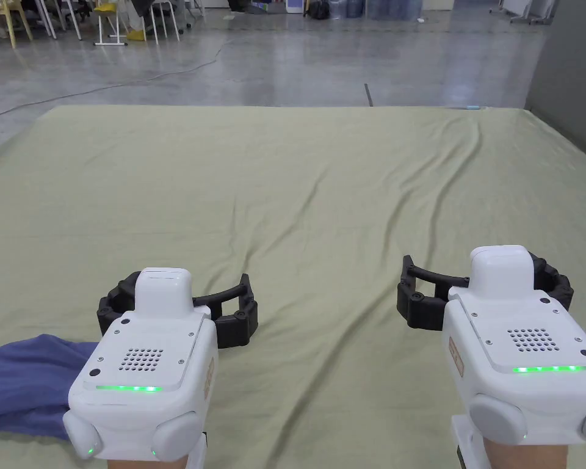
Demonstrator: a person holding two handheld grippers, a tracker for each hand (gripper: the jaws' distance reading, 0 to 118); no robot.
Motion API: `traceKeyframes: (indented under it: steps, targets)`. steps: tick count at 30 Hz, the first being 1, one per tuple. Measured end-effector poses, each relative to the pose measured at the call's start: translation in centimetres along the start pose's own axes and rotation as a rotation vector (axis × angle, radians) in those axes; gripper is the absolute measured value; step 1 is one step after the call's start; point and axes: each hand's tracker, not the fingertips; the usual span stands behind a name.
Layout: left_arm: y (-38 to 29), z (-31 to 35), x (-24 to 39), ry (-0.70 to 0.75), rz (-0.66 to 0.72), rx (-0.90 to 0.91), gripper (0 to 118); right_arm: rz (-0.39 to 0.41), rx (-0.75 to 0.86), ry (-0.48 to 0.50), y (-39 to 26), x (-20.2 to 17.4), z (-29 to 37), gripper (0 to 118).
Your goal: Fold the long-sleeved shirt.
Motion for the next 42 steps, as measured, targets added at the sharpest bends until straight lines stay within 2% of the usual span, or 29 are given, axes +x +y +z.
traceKeyframes:
  steps: [2, 4, 6, 8, 10, 12, 14, 22, 24, 27, 29, 34, 35, 36, 37, 38, 40, 41, 42]
  targets:
    - [0.0, 0.1, 0.0, 0.000, 0.001, 0.000, 118, -0.024, 0.002, 0.012, 0.2, 0.0, 0.0, 118]
    - [0.0, 0.1, -0.1, -0.001, 0.000, -0.003, 118, -0.133, -0.012, 0.094, 0.7, 0.3, -0.6, 118]
    - [0.0, 0.0, -0.2, 0.002, -0.001, -0.007, 118, -0.205, -0.137, 0.039, 1.4, 0.2, -1.0, 118]
    - [0.0, 0.1, -0.4, 0.006, 0.004, -0.005, 118, -0.165, -0.186, 0.041, 1.7, 0.3, -1.2, 118]
    - [0.1, 0.1, -0.5, 0.007, 0.012, -0.005, 118, -0.123, -0.150, 0.065, 1.4, 0.1, -1.1, 118]
    - [0.1, 0.1, -0.5, 0.001, 0.013, -0.013, 118, -0.088, -0.113, 0.022, 1.1, -0.5, -0.6, 118]
    - [0.1, 0.1, -0.4, 0.003, 0.002, -0.013, 118, -0.077, -0.120, -0.019, 1.3, -1.1, -0.4, 118]
    - [0.1, -0.1, -0.2, -0.003, -0.012, -0.024, 118, -0.090, -0.132, -0.034, 1.2, -1.0, -0.7, 118]
    - [0.0, -0.1, -0.2, -0.001, -0.018, -0.025, 118, -0.075, -0.109, -0.077, 1.2, -0.7, -0.8, 118]
    - [0.0, -0.1, -0.1, 0.002, -0.023, -0.025, 118, -0.145, -0.157, -0.069, 2.3, 0.3, -0.5, 118]
    - [0.0, -0.1, -0.1, 0.003, -0.022, -0.026, 118, -0.119, -0.206, -0.058, 2.9, 0.7, -0.2, 118]
    - [0.0, -0.2, 0.0, 0.002, -0.008, -0.028, 118, -0.045, -0.075, -0.059, 2.1, 0.8, 0.4, 118]
    - [0.0, -0.1, 0.0, -0.001, -0.009, -0.029, 118, -0.069, -0.014, -0.106, 1.8, 0.6, 0.8, 118]
    - [-0.1, -0.1, 0.1, -0.002, -0.013, -0.028, 118, -0.053, 0.035, -0.136, 1.4, 0.4, 1.1, 118]
    - [-0.2, 0.0, 0.2, -0.004, -0.019, -0.025, 118, -0.020, 0.043, -0.204, 1.2, 0.0, 0.8, 118]
    - [-0.2, 0.0, 0.2, -0.005, -0.023, -0.023, 118, 0.011, 0.031, -0.227, 0.8, 0.0, 0.3, 118]
    - [0.0, 0.0, 0.2, -0.012, -0.026, -0.028, 118, -0.021, 0.012, -0.145, 0.2, 0.7, 0.3, 118]
    - [0.0, 0.0, 0.2, -0.012, -0.027, -0.029, 118, -0.070, 0.020, -0.076, 0.2, 1.2, 0.4, 118]
    - [0.0, 0.0, 0.2, -0.011, -0.027, -0.027, 118, -0.109, 0.016, -0.066, 0.1, 1.4, 0.5, 118]
